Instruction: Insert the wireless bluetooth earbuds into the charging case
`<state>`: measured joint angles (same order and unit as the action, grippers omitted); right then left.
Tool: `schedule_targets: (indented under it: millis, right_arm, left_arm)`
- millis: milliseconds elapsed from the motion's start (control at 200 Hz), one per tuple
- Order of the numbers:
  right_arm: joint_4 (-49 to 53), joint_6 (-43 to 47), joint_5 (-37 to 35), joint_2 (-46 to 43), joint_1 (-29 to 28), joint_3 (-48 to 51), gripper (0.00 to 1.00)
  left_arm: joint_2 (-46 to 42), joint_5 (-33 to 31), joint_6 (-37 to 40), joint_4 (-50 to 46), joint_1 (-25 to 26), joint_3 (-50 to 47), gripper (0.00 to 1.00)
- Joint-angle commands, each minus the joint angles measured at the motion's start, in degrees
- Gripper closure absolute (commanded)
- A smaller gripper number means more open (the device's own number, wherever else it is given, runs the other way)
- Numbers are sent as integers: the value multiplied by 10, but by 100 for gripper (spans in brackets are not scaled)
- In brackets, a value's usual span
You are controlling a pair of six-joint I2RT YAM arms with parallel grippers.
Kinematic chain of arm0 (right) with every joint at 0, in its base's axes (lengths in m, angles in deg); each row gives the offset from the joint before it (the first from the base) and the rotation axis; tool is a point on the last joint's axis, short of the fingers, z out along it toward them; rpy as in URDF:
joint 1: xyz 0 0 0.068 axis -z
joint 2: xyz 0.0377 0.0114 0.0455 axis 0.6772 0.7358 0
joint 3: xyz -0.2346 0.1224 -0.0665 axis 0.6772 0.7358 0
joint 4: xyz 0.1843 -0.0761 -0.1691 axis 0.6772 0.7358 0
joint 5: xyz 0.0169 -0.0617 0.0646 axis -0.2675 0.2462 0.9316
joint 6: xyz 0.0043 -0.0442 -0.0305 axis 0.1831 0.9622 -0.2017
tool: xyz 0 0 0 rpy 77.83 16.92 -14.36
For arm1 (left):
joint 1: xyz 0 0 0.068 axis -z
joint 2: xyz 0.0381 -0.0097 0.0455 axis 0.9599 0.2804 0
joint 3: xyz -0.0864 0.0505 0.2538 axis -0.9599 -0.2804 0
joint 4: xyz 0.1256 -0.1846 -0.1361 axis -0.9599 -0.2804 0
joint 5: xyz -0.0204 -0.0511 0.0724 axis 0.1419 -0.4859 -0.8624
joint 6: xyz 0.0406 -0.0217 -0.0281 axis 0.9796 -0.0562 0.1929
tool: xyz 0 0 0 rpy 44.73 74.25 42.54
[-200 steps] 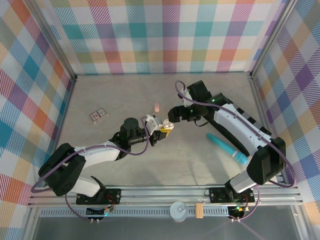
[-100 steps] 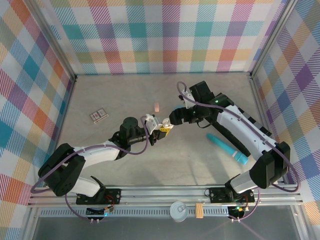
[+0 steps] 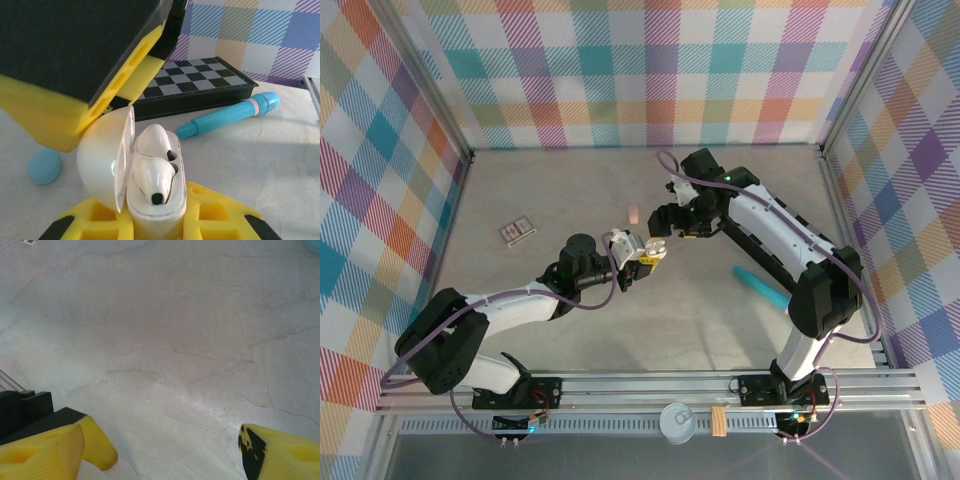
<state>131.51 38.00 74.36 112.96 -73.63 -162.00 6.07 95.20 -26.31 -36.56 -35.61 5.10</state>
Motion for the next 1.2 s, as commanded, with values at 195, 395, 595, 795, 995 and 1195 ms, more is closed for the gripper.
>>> schedule_targets:
  millis: [195, 395, 595, 795, 995, 1195]
  right_arm:
    - [41, 66, -1, -79, 3, 29, 18]
    - [-130, 193, 56, -206, 1, 147, 16]
    - [-224, 486, 96, -326, -16, 289, 16]
    - [-158, 630, 161, -282, -17, 249, 30]
    - [-162, 660, 166, -236, -26, 226, 35]
    - [-159, 663, 185, -216, -28, 220, 53]
  left_arm:
    - [-7, 3, -8, 26, -19, 12, 94]
    - [-20, 81, 2, 1, -25, 12, 93]
    - [-56, 173, 52, -100, -27, 35, 93]
    - [-69, 196, 91, -166, -27, 56, 93]
    - [-71, 197, 94, -170, -27, 63, 93]
    - [-73, 196, 86, -162, -27, 65, 93]
